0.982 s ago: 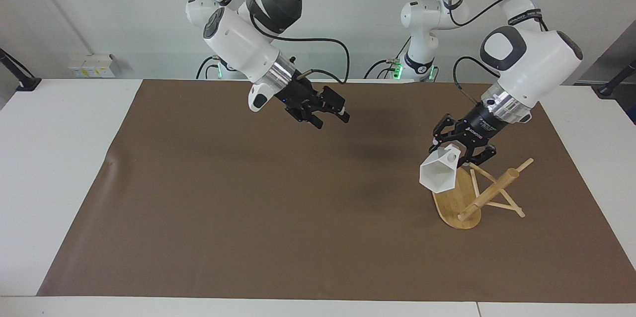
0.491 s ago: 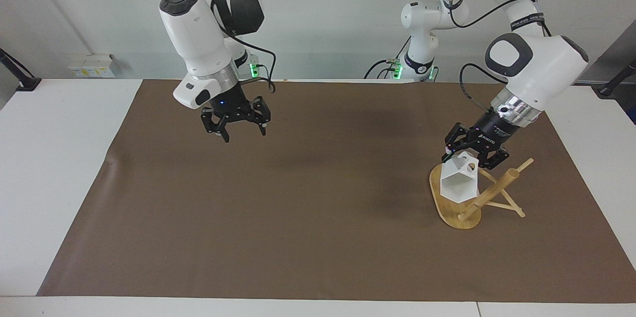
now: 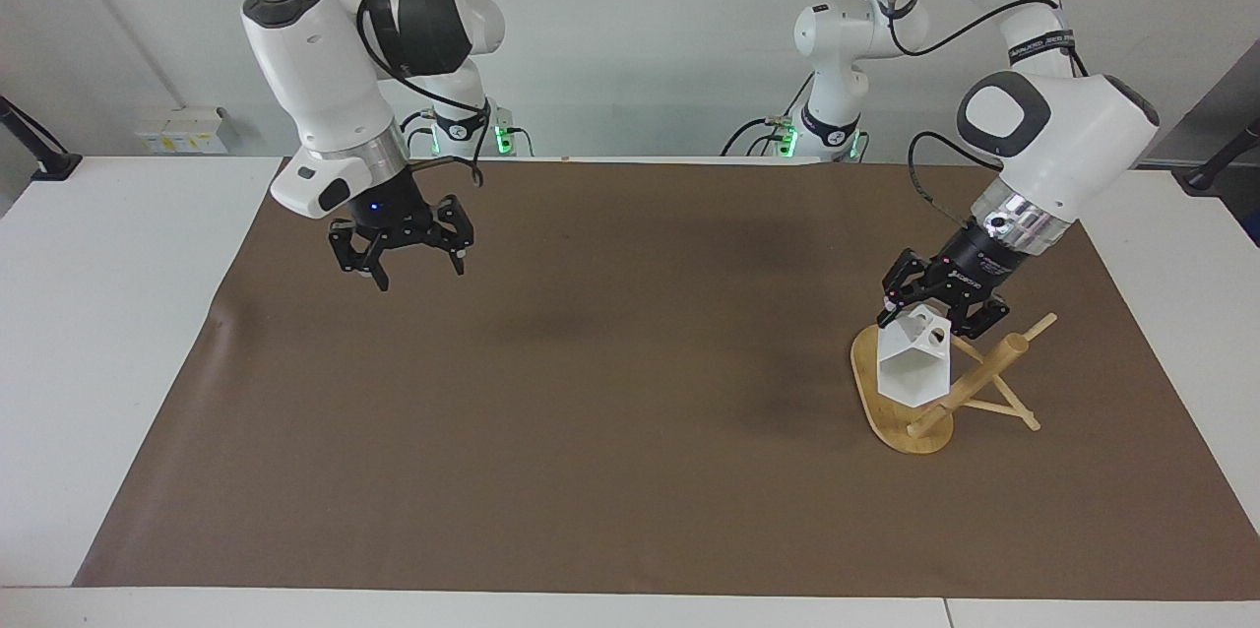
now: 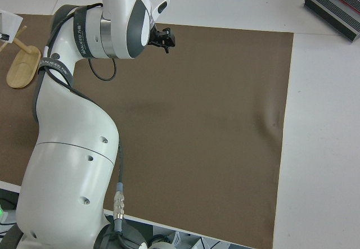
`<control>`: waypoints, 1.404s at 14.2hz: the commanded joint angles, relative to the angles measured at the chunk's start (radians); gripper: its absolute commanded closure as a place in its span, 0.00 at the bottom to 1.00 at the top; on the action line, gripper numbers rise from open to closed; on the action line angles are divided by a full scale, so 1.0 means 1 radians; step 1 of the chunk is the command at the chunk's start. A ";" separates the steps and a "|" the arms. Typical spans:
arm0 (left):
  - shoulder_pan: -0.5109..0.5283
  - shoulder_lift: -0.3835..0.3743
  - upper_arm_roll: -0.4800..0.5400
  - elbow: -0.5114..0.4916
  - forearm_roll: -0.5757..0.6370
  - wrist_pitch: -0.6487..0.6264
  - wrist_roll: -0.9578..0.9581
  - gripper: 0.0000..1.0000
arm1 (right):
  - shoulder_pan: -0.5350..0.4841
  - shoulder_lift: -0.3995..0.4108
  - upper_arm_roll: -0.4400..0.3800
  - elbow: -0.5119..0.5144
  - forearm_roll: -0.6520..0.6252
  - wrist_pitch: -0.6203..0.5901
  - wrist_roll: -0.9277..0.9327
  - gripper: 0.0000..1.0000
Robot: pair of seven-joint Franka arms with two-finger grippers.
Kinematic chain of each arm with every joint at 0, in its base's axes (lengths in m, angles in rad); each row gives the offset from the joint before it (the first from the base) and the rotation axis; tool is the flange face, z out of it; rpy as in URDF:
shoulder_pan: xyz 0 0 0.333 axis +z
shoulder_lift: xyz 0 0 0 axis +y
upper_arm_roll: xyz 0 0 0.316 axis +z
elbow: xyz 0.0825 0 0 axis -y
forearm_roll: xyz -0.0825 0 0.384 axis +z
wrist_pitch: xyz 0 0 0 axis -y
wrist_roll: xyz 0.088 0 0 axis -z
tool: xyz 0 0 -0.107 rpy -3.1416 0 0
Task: Hang cup on rack
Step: 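Move the mug onto a peg while the right gripper withdraws, then lower the white mug onto the mug tree peg with the left gripper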
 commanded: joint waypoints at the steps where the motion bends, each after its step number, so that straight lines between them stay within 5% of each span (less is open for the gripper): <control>1: 0.013 -0.014 -0.003 -0.020 0.011 0.026 -0.035 1.00 | -0.012 -0.022 -0.028 -0.005 -0.025 -0.057 -0.011 0.00; 7: 0.034 -0.025 -0.003 -0.066 0.011 0.060 -0.050 1.00 | -0.012 -0.047 -0.108 0.006 -0.070 -0.131 -0.013 0.00; 20: 0.042 -0.036 -0.006 -0.105 0.008 0.090 -0.090 1.00 | -0.014 -0.088 -0.145 0.078 -0.044 -0.274 0.073 0.00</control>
